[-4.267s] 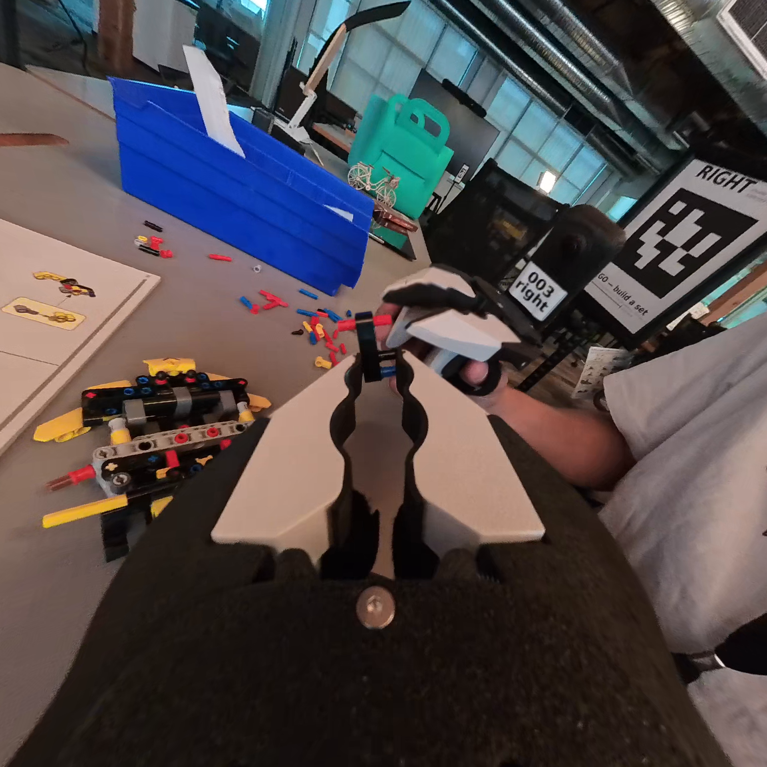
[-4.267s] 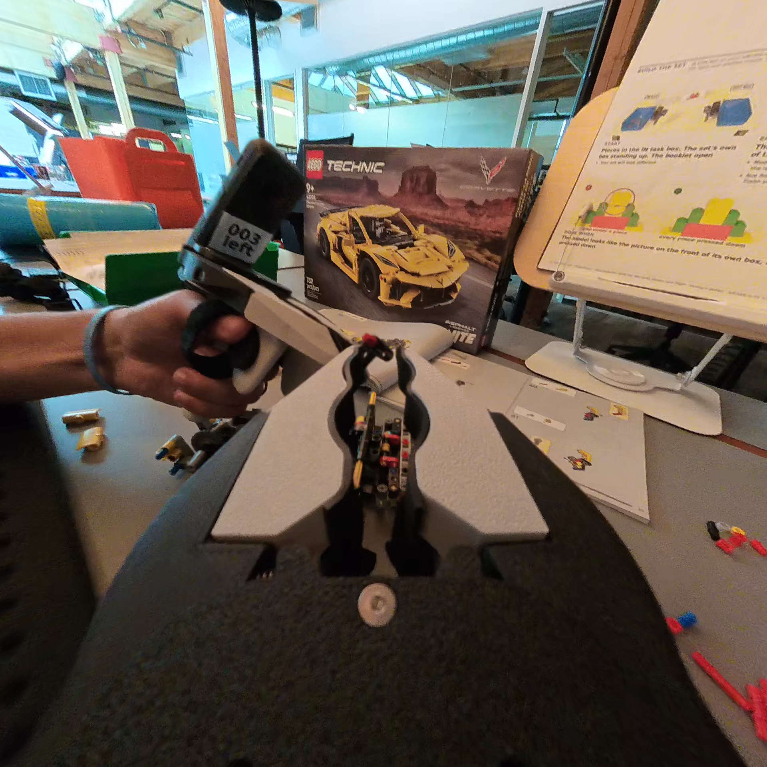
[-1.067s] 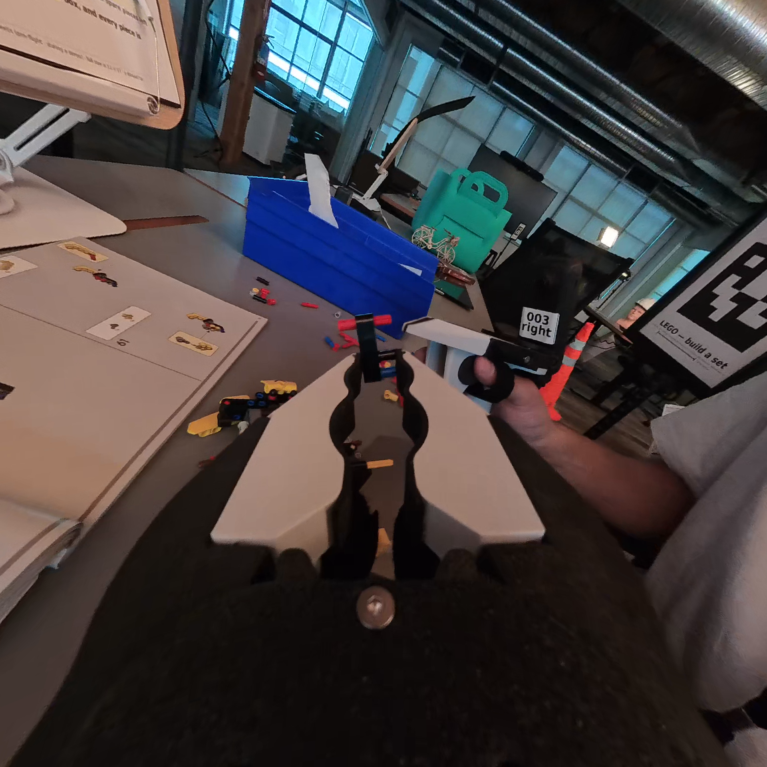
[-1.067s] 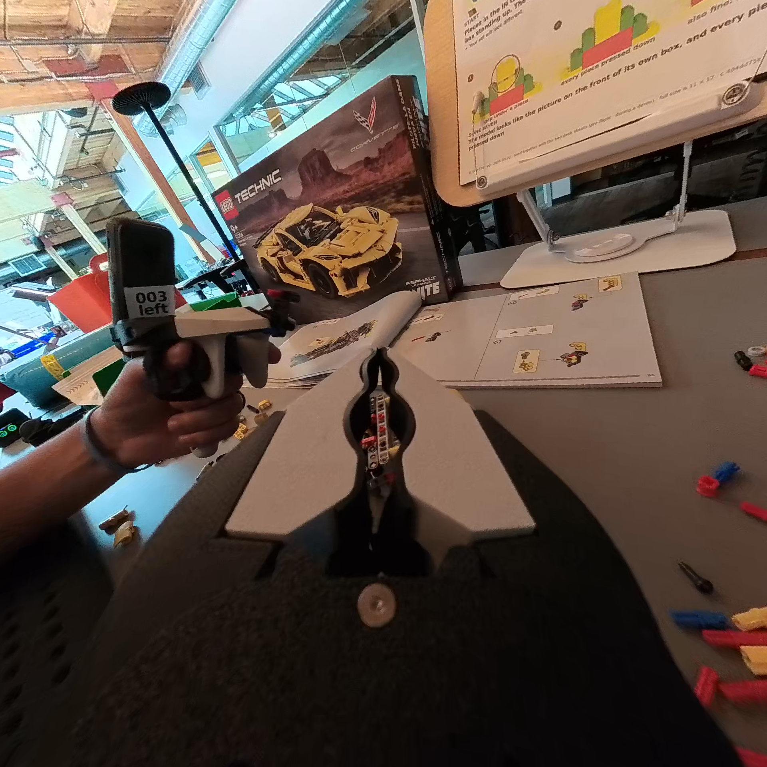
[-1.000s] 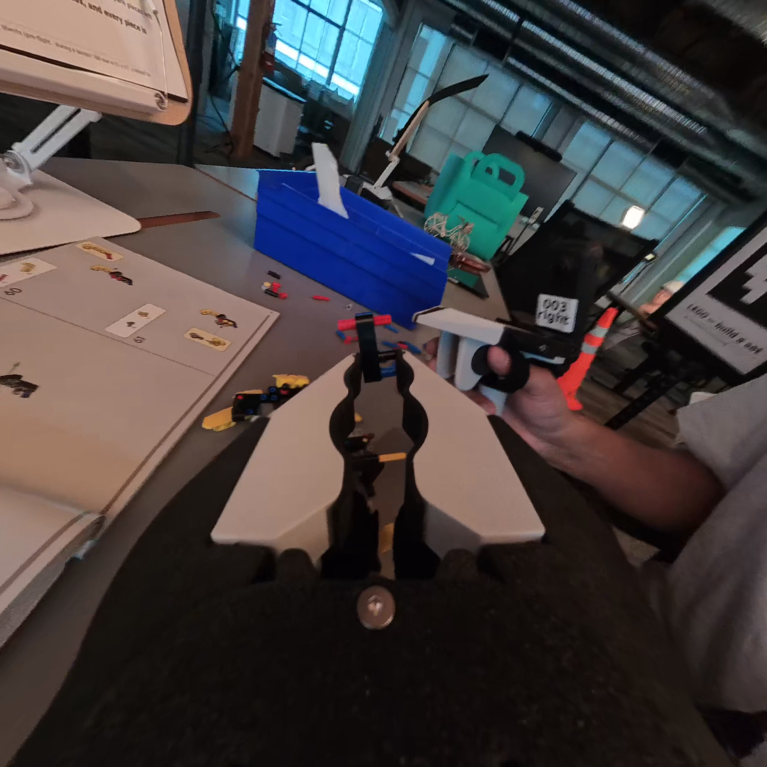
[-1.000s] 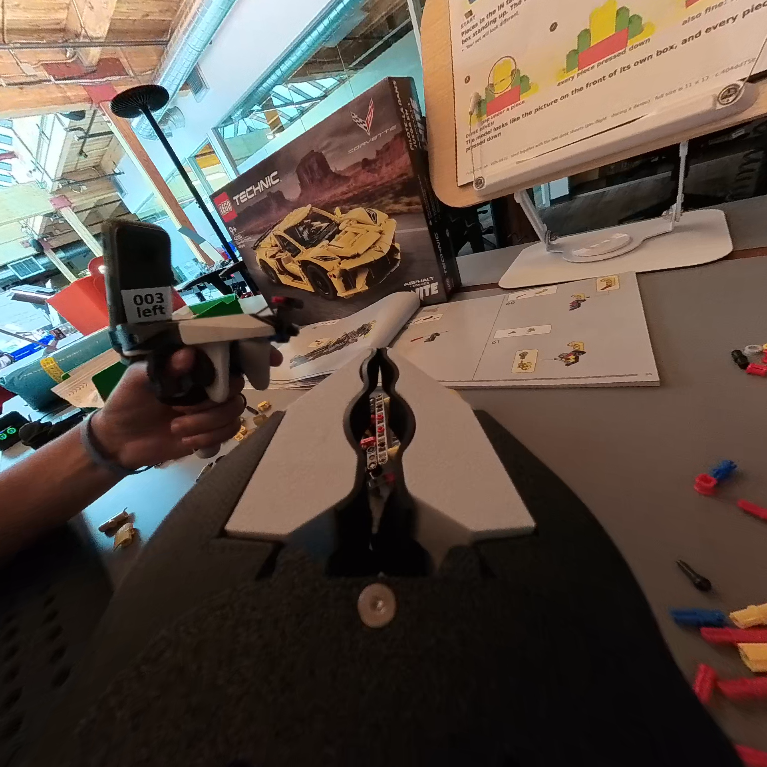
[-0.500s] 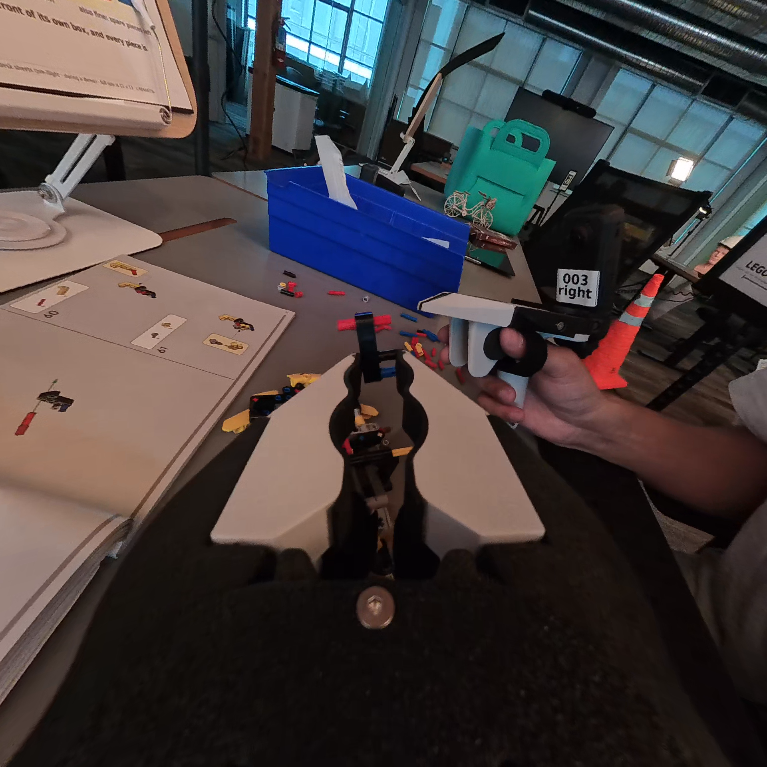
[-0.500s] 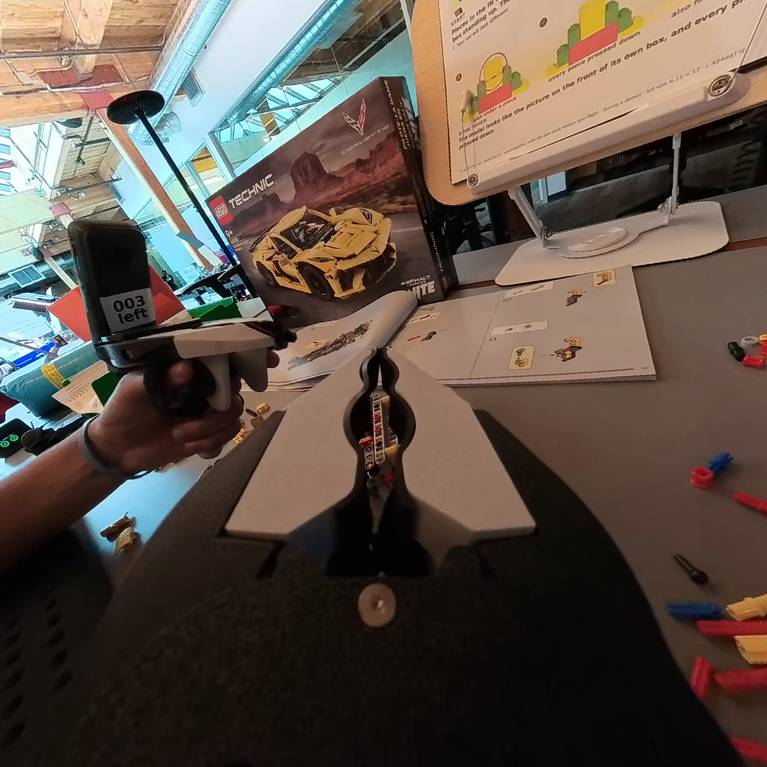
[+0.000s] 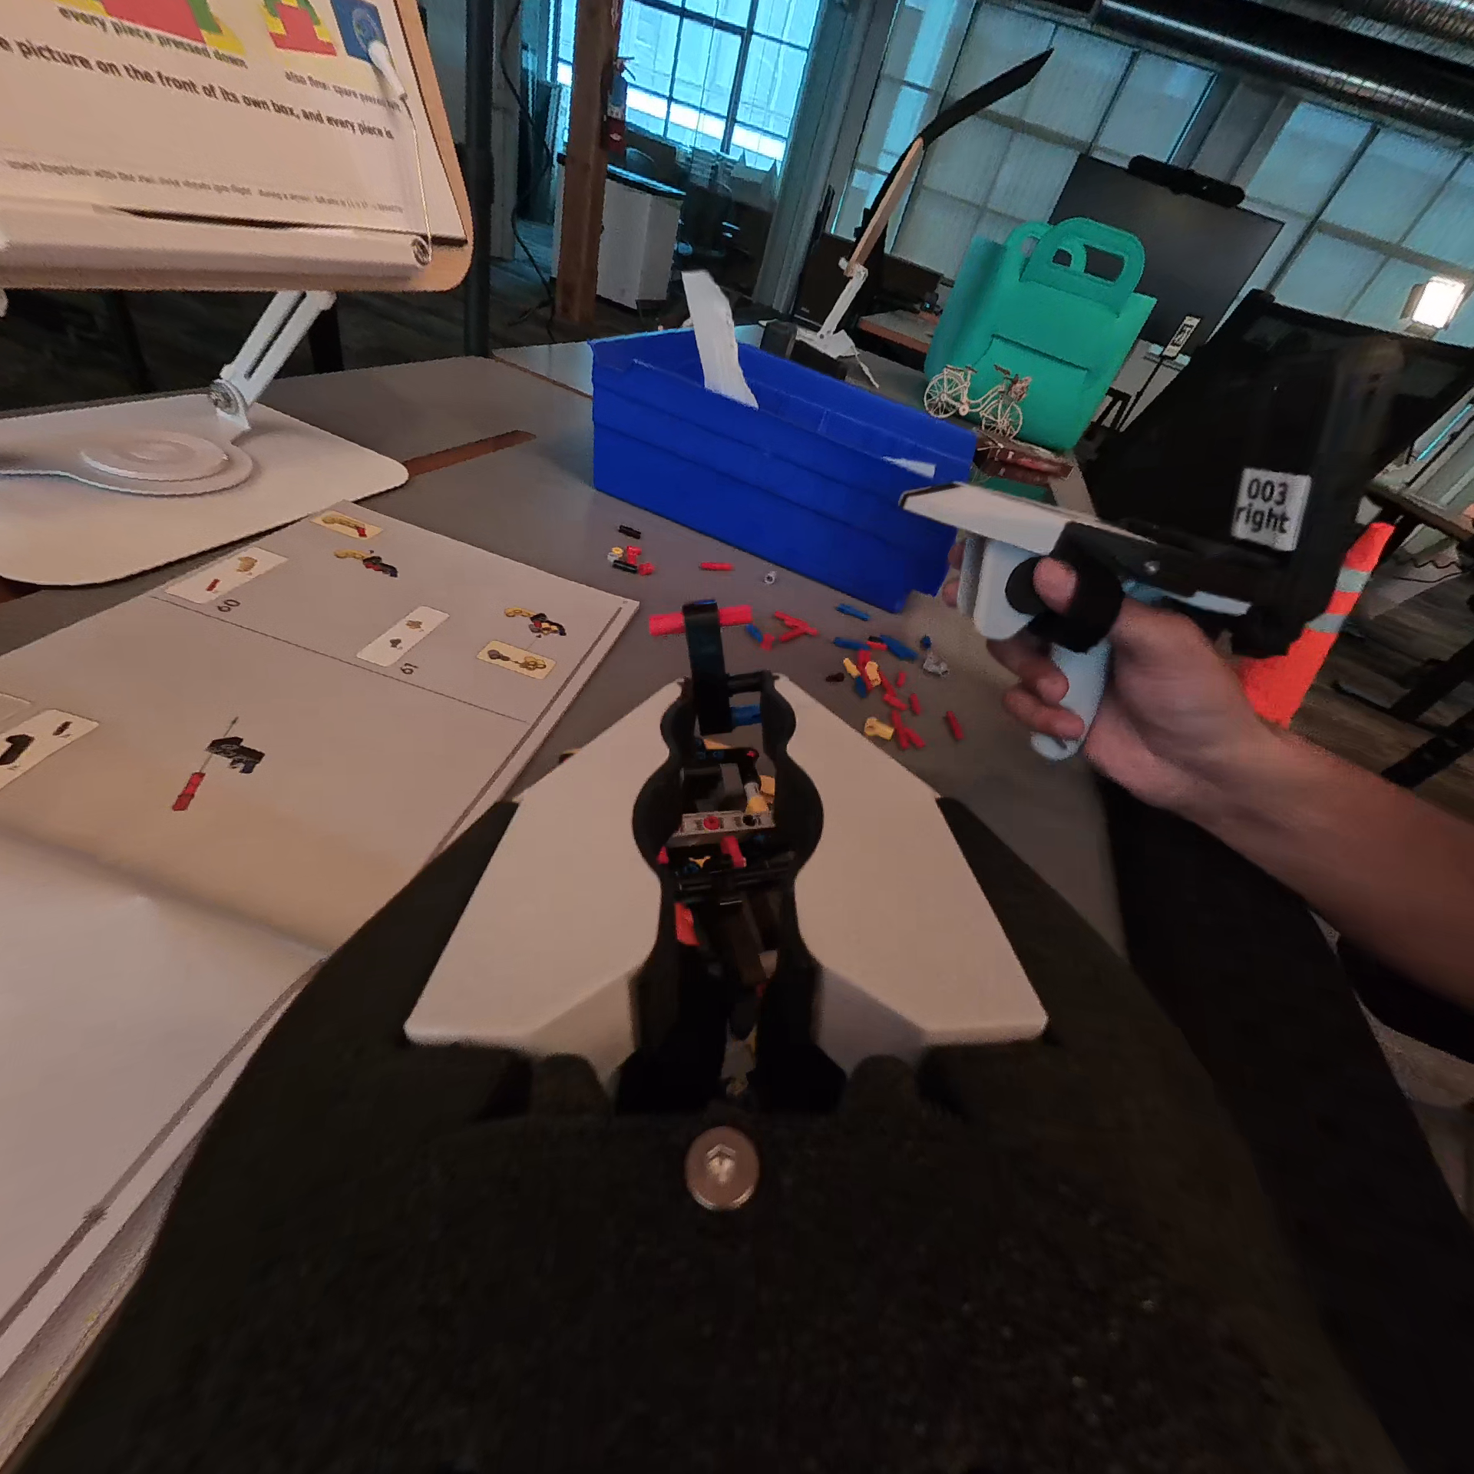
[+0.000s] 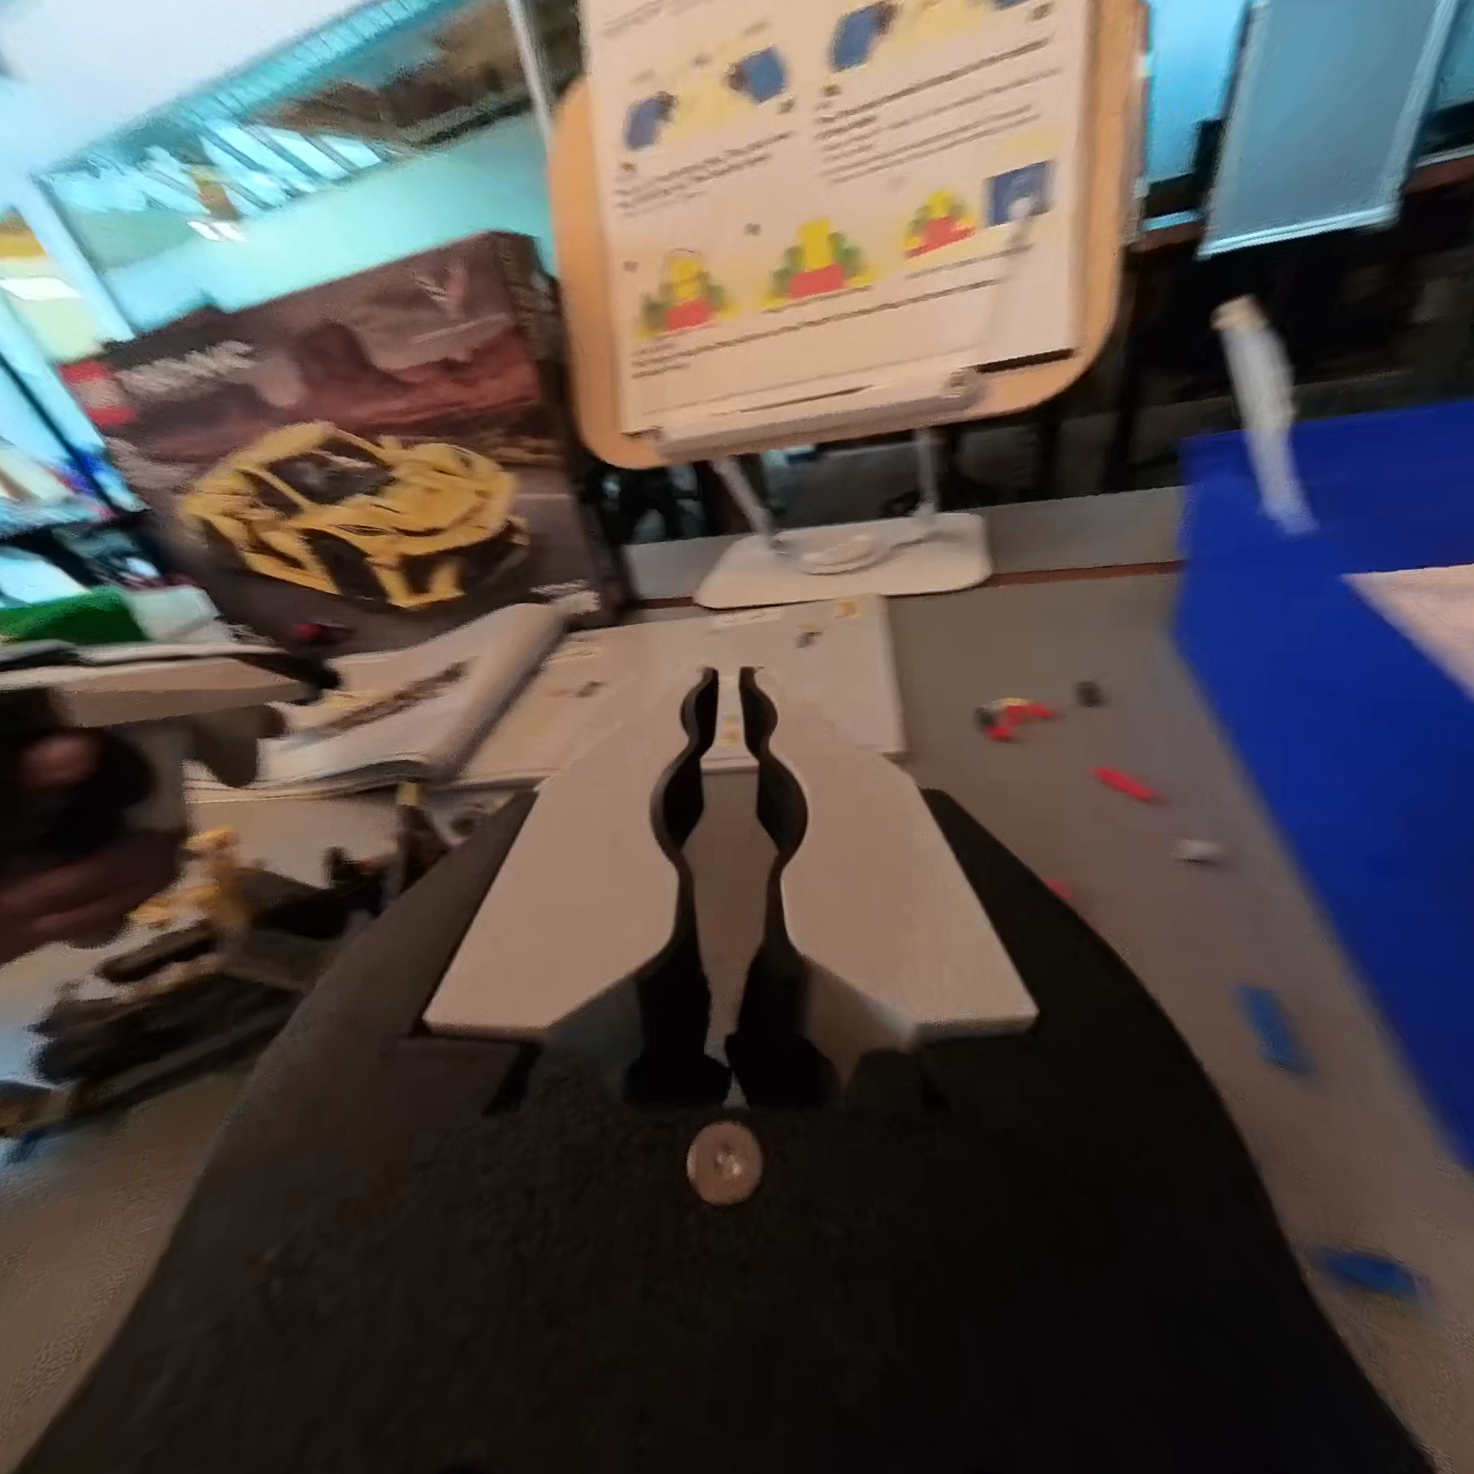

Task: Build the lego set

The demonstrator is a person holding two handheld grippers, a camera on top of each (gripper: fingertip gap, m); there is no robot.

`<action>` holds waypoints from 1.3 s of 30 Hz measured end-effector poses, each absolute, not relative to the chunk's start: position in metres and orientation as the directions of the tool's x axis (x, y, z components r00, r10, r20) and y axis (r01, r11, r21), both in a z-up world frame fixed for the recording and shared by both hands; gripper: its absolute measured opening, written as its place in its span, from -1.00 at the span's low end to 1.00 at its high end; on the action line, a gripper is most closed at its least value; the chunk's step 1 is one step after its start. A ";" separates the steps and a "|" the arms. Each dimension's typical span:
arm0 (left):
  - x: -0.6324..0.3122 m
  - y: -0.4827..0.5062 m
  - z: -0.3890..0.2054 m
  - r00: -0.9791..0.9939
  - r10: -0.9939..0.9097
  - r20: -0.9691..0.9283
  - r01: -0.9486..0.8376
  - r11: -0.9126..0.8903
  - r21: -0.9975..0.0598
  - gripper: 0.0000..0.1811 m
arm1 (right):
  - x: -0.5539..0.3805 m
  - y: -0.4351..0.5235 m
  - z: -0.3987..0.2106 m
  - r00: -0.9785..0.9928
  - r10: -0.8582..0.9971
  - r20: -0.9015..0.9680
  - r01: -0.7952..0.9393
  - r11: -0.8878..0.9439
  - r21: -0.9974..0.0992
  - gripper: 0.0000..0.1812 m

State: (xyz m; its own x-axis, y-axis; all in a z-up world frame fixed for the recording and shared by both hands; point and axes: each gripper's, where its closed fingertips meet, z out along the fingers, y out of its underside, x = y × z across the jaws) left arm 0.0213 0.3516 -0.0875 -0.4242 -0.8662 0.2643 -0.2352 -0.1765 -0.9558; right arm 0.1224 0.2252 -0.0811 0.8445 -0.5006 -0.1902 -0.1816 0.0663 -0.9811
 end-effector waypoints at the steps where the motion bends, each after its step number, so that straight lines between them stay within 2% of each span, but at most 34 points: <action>1: 0.021 0.352 -0.085 -0.425 -0.865 0.267 -0.228 -0.183 -0.956 -0.81 | 0.135 0.212 -0.082 0.830 -0.536 -0.154 -0.172 0.017 -0.985 -0.91; 4: 0.019 0.352 -0.080 -0.424 -0.867 0.263 -0.212 -0.187 -0.959 -0.82 | 0.176 0.171 -0.101 0.771 -0.631 -0.084 -0.236 -0.161 -0.958 -0.75; 8: 0.019 0.349 -0.081 -0.425 -0.872 0.243 -0.210 -0.166 -0.964 -0.81 | 0.178 0.162 -0.144 0.804 -0.585 -0.108 -0.377 -0.361 -0.853 -0.64; 15: 0.017 0.342 -0.080 -0.433 -0.880 0.197 -0.202 -0.118 -0.972 -0.81 | 0.185 0.172 -0.190 0.801 -0.599 -0.014 -0.390 -0.504 -0.771 -0.66; 19: 0.015 0.339 -0.077 -0.437 -0.883 0.169 -0.190 -0.092 -0.977 -0.82 | 0.192 0.174 -0.196 0.793 -0.607 0.044 -0.377 -0.546 -0.748 -0.76; 24: 0.014 0.333 -0.077 -0.456 -0.873 0.171 -0.190 -0.093 -0.977 -0.82 | 0.191 0.178 -0.205 0.804 -0.595 -0.006 -0.419 -0.559 -0.716 -0.80; 33: 0.017 0.333 -0.086 -0.463 -0.866 0.192 -0.218 -0.099 -0.971 -0.81 | 0.198 0.177 -0.206 0.793 -0.609 0.021 -0.407 -0.555 -0.726 -0.96; 39: 0.017 0.337 -0.082 -0.450 -0.869 0.204 -0.204 -0.122 -0.971 -0.81 | 0.200 0.172 -0.196 0.787 -0.611 0.083 -0.356 -0.561 -0.747 -0.96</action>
State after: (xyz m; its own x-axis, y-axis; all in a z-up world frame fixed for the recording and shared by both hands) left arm 0.0166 0.3370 -0.0817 -0.4503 -0.8693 0.2036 -0.2036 -0.1221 -0.9714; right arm 0.1995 0.1723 -0.1957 0.7874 -0.6109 0.0831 -0.3563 -0.5610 -0.7472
